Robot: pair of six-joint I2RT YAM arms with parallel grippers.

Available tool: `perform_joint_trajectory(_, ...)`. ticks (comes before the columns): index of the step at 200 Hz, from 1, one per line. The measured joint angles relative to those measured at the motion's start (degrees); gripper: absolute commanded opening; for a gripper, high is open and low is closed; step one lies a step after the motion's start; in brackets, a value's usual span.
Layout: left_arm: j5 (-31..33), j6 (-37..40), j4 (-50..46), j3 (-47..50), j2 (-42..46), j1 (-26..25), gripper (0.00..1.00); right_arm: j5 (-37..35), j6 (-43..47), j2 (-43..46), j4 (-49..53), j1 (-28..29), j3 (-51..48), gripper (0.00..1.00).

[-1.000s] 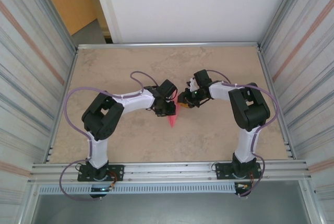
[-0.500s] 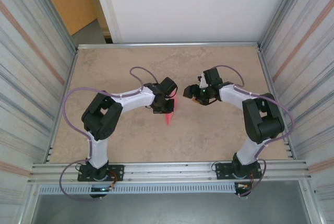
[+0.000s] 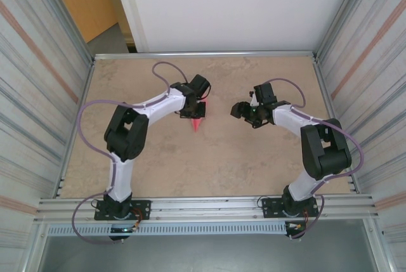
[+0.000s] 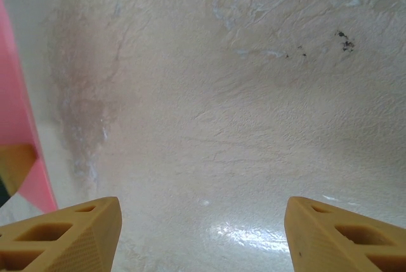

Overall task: Fold a paper plane with a square sheet of paper (pick it up from the middle)
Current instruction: Move the paper plane to the center of the table.

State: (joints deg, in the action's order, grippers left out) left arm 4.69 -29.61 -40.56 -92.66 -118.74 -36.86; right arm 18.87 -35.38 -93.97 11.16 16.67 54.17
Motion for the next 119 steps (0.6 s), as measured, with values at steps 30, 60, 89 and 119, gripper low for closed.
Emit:
perform_joint_trajectory(30, 0.6, 1.2, -1.7, -5.6, -5.8, 0.0, 0.06, 0.2, 0.0, 0.0, 0.0, -0.1, 0.0, 0.67)
perform_joint_trajectory(60, 1.5, 1.4, -4.1, -11.0, -10.1, 0.0, 0.07, 0.4, 0.0, 0.0, 0.0, -0.2, 0.0, 0.67)
perform_joint_trajectory(89, 2.5, 1.0, -4.9, -13.6, -12.0, 0.0, 0.14, 0.4, 0.0, 0.0, 0.2, -0.2, 0.0, 0.67)
perform_joint_trajectory(119, 2.9, -0.1, -5.9, -15.1, -13.2, 0.1, 0.18, 0.6, 0.0, 0.0, 0.7, -0.3, 0.0, 0.67)
